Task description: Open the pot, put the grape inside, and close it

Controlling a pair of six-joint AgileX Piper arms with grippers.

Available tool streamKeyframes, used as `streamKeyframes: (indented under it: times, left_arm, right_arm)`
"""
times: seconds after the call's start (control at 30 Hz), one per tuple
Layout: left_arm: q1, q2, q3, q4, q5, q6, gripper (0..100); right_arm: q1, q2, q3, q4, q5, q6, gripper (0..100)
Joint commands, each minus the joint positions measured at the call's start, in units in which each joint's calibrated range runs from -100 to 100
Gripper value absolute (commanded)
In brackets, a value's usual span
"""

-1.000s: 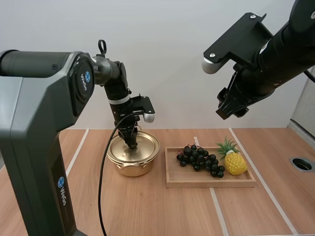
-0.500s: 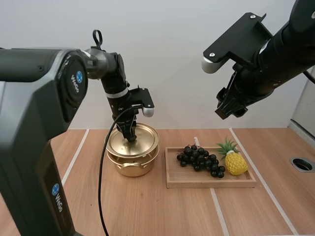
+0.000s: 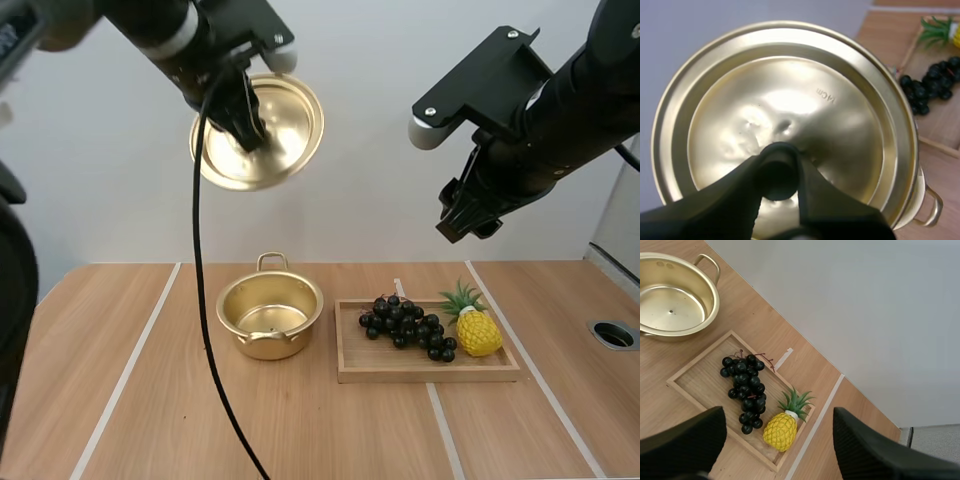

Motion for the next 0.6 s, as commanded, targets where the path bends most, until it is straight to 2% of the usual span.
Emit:
streamKeyframes:
  times: [0.0,0.17,0.3,0.4,0.57]
  left_arm:
    - [2.17,-3.94,-4.03,-4.65,-5.13,-5.14,0]
    - [5.76,-7.62,-11.16,-7.13,-13.76,-13.86,0]
    - [7.7,-8.82,-17.14,-7.38,-19.84,-21.14,0]
    - [8.44,-8.92,-21.42,-7.38,-21.2,-24.51,0]
    - [8.5,-8.92,-27.36,-7.38,-21.7,-29.44,0]
  right_arm:
    - [-0.18,-0.67,-0.38,1.55,0.0,-0.31,100]
    - [-0.18,-0.67,-0.38,4.94,0.0,-0.31,100]
    - [-0.18,-0.67,-0.38,6.09,0.0,-0.31,100]
    - [-0.18,-0.67,-0.38,6.09,0.0,-0.31,100]
    - [-0.18,-0.37,-0.38,5.88,0.0,-0.31,100]
